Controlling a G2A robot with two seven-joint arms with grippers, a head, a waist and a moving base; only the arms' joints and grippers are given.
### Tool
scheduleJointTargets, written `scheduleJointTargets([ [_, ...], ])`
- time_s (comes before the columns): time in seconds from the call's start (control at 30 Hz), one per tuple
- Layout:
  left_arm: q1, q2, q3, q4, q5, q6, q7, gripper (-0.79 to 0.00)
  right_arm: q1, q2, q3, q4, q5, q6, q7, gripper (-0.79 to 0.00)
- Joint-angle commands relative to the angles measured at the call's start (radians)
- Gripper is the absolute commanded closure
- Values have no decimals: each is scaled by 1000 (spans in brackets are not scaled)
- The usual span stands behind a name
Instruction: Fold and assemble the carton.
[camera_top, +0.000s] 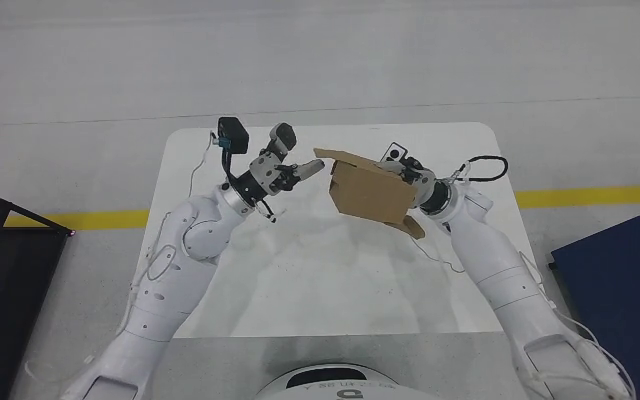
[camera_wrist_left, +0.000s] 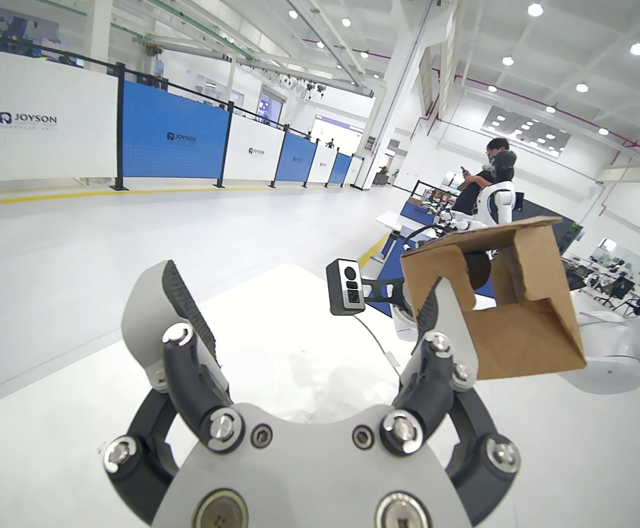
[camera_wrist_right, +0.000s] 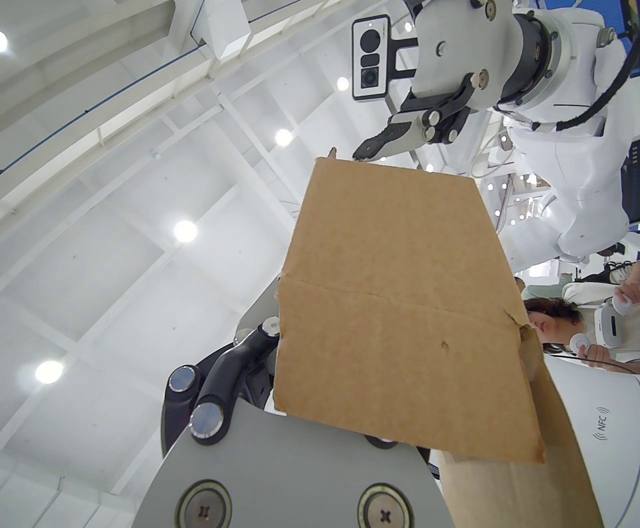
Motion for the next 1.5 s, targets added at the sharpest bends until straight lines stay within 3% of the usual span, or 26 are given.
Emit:
scheduleJointTargets([
  [0.0,21,4,-28,2,1,-21,29,-785,-1,-1,7,4,12,-12,-5,0],
  [0.33,37,6,-41,5,-24,-25,34,-785,-1,-1,8,4,16,-15,-7,0],
  [0.4,51,4,-32,5,-148,20,-35,-785,-6,-1,10,-6,11,-25,-29,0],
  [0.5,44,8,-19,11,-500,105,-322,-785,-10,2,19,-29,-33,-62,-37,0],
  [0.57,24,16,-30,4,-824,255,-610,-785,-6,5,29,-23,-87,-123,-47,0],
  [0.63,-2,31,-91,12,-996,375,-804,-785,3,7,28,-18,-133,-165,-41,0],
  [0.7,-11,40,-140,31,-1139,475,-931,-785,9,6,24,-11,-150,-187,-14,0],
  [0.87,-32,52,-207,95,-1372,640,-1111,-785,23,6,19,10,-209,-246,-17,0],
  [0.93,-40,51,-214,113,-1441,664,-1140,-785,22,5,19,10,-216,-261,-26,0],
  [1.23,-38,51,-213,112,-1444,666,-1134,-785,19,6,23,2,-224,-267,-17,0],
  [1.37,-53,41,-176,112,-1602,791,-1149,-785,12,6,20,-8,-219,-254,-22,0],
  [1.47,-97,33,-159,142,-1760,911,-1194,-785,9,8,33,-3,-151,-180,64,0],
])
